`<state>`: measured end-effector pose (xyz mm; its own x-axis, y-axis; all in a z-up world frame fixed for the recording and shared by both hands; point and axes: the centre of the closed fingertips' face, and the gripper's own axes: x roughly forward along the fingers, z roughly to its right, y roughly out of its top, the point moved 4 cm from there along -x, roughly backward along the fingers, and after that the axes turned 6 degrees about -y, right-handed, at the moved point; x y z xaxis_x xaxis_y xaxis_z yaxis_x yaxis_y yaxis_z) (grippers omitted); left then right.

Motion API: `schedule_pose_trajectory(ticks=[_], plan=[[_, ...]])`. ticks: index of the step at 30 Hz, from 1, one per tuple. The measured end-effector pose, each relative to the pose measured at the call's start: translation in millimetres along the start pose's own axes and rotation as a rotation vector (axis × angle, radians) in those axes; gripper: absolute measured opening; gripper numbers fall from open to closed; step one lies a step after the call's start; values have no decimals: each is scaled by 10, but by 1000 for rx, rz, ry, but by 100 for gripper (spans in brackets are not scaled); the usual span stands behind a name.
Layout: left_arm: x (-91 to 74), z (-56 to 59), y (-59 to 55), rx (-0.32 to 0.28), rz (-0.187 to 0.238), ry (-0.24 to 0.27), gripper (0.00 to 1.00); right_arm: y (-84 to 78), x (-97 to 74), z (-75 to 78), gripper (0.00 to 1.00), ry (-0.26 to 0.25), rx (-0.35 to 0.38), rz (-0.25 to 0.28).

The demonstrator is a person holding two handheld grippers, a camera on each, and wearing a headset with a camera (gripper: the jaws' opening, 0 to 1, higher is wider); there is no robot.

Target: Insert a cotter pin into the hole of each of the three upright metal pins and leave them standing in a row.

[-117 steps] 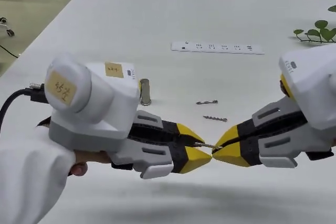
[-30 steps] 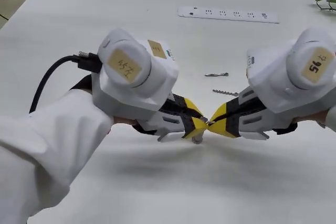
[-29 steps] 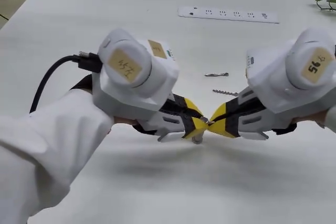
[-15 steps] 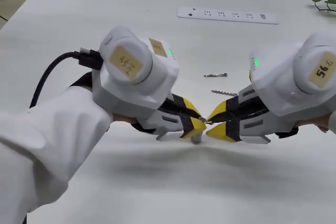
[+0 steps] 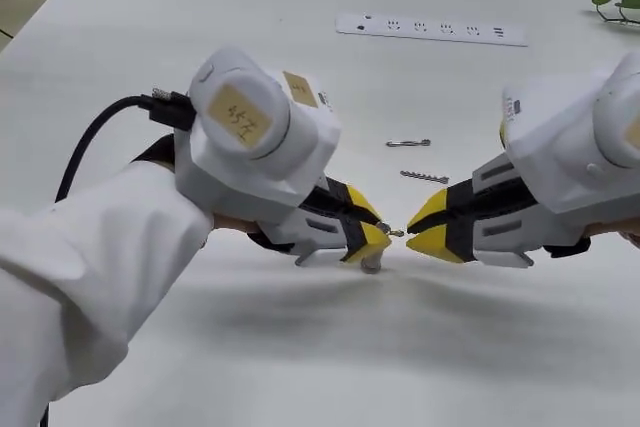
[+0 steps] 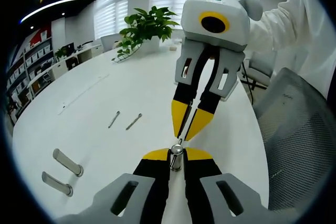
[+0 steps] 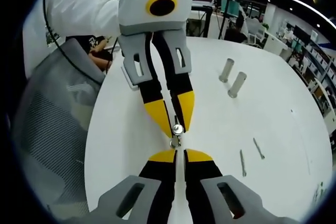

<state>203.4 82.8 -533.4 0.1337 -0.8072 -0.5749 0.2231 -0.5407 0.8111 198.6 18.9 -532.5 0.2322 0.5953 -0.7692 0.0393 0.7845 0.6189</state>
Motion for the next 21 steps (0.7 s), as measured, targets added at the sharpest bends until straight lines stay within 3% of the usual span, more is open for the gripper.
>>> schedule_pose_trajectory(ticks=[6,21], plan=[[-1,6,0,12,-5,-5,6,51,30,-11,0,11,2,15],[7,5,-5,18,0,-9,6,67,42,5,0,7,-17,-3]])
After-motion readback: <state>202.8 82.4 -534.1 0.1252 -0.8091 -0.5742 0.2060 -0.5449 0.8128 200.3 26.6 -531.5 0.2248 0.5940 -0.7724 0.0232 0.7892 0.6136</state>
